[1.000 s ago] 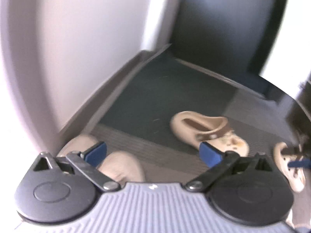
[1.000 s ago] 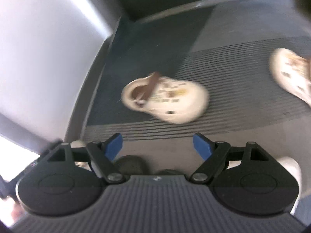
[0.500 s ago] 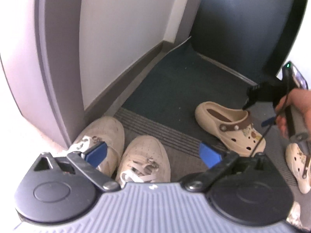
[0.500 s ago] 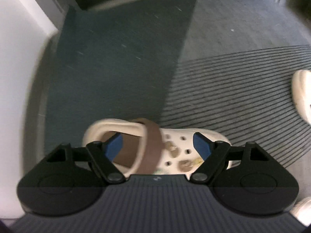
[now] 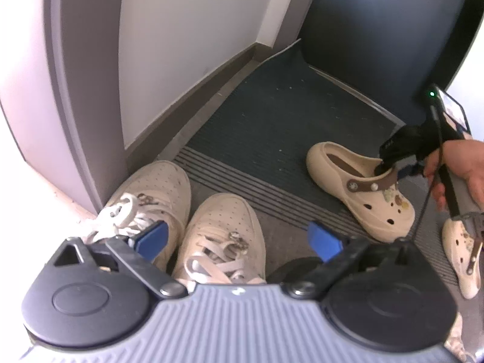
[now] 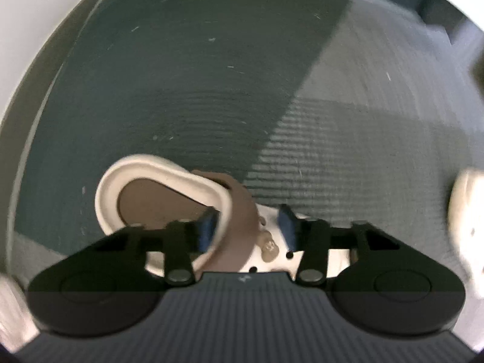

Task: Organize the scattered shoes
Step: 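Lower the right gripper onto another beige clog and grasp its heel strap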

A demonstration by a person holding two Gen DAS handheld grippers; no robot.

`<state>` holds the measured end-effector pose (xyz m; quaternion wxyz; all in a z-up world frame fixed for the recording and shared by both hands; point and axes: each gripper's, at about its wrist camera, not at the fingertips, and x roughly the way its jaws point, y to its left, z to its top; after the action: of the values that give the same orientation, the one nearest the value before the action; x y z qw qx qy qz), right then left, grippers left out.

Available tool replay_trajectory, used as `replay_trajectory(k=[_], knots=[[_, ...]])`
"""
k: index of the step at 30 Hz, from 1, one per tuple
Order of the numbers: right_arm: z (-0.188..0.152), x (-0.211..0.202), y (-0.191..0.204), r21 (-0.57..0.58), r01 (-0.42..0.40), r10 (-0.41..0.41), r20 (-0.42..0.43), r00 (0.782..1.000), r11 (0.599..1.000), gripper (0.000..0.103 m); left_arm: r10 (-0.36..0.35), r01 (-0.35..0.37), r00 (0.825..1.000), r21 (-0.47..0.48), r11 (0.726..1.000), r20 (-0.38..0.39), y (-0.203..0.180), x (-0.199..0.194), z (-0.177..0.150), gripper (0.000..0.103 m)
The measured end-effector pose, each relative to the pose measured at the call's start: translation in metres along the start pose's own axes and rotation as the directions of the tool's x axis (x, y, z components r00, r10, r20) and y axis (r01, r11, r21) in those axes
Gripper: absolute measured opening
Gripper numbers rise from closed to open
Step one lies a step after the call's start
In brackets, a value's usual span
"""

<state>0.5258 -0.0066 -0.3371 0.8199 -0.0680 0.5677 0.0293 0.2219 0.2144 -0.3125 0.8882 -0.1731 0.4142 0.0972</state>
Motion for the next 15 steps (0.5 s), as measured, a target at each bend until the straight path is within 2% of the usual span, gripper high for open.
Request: replay_trajectory(k=[2,4,7,8,9,12,13,15], knots=[[0.001,-0.005,0.003,-0.083,0.008,-0.008,-0.001,1.000,0.997,0.022,-0.003,0.003,1.000,-0.011,1.000,0.001,0.002,0.000,0.000,0.100],[0.001,-0.014,0.004,-0.182,0.013,-0.013,-0.003,1.000,0.983,0.021,-0.006,0.006,1.000,-0.028,1.000,-0.001,0.006,0.001,0.000,0.100],[-0.005,-0.026,0.008,-0.349,0.051,-0.049,0.012,0.999,0.936,0.018,-0.010,0.010,1.000,-0.038,0.999,0.004,0.008,-0.001,0.001,0.100],[-0.009,-0.031,0.010,-0.438,0.083,-0.077,0.032,0.997,0.895,0.018,-0.010,0.011,1.000,-0.040,0.999,0.006,0.008,-0.001,0.001,0.100],[-0.014,-0.038,0.013,-0.533,0.121,-0.107,0.058,0.993,0.837,0.017,-0.011,0.011,1.000,-0.041,0.999,0.007,0.009,-0.002,0.001,0.100],[-0.027,-0.048,0.021,-0.713,0.171,-0.139,0.104,0.985,0.680,0.016,-0.012,0.012,1.000,-0.046,0.999,0.012,0.010,-0.003,0.002,0.100],[-0.032,-0.051,0.024,-0.763,0.182,-0.145,0.117,0.983,0.620,0.016,-0.012,0.013,1.000,-0.048,0.999,0.014,0.010,-0.004,0.002,0.100],[-0.049,-0.055,0.032,-0.866,0.202,-0.142,0.152,0.978,0.458,0.015,-0.012,0.013,1.000,-0.055,0.998,0.015,0.011,-0.004,0.002,0.100]])
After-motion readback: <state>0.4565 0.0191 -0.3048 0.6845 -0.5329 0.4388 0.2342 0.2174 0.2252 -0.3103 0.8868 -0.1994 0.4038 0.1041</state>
